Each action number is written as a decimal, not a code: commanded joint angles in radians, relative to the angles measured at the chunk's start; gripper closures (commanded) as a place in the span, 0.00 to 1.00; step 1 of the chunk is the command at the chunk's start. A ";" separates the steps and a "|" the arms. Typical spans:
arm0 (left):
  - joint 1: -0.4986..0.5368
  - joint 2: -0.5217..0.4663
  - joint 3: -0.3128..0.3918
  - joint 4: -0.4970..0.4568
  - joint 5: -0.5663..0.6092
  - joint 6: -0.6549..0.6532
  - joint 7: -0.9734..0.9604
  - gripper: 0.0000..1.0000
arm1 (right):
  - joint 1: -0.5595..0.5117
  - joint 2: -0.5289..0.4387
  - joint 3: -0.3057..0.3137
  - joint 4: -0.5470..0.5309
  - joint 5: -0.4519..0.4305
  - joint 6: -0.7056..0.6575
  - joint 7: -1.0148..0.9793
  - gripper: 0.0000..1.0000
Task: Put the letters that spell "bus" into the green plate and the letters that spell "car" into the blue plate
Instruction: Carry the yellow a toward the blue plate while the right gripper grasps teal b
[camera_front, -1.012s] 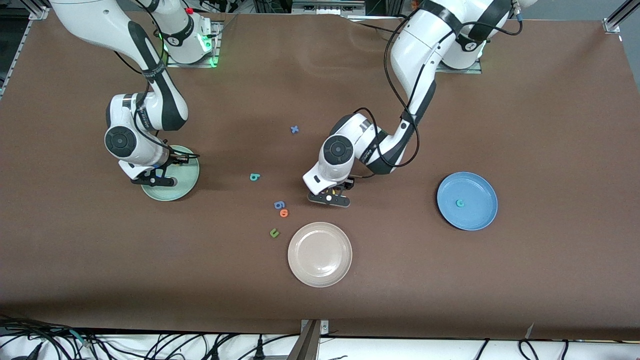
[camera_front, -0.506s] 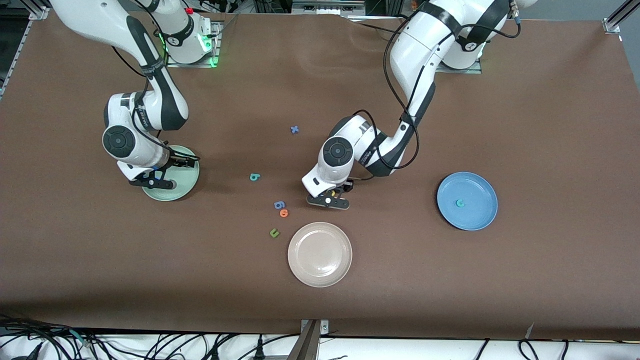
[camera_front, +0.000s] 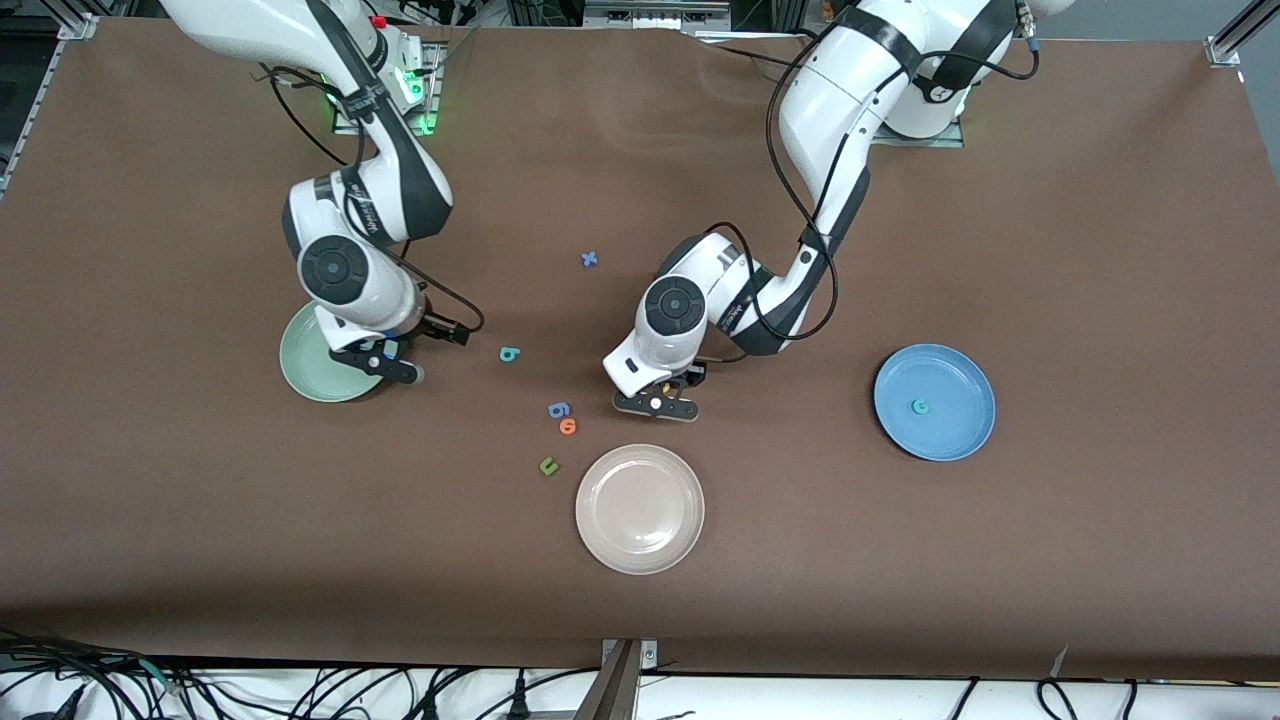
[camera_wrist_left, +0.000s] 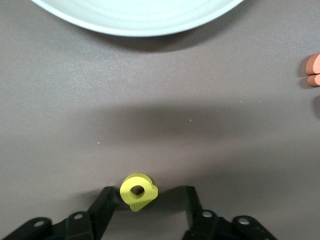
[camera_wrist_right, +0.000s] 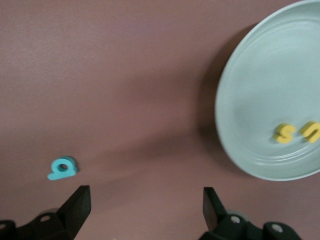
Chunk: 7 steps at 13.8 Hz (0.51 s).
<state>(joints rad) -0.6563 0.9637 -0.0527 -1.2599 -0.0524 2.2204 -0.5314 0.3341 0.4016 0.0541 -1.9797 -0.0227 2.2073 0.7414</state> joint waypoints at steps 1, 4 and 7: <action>-0.009 0.032 0.010 0.040 -0.007 -0.007 0.002 0.59 | 0.046 0.078 0.000 0.048 0.001 0.069 0.116 0.01; -0.009 0.032 0.010 0.040 -0.007 -0.007 0.002 0.67 | 0.082 0.124 0.000 0.048 0.000 0.158 0.156 0.01; -0.008 0.030 0.010 0.040 -0.007 -0.008 0.004 0.67 | 0.097 0.151 0.000 0.048 0.001 0.204 0.156 0.01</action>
<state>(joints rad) -0.6571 0.9637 -0.0491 -1.2517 -0.0524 2.2169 -0.5313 0.4214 0.5284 0.0568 -1.9556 -0.0227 2.3985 0.8847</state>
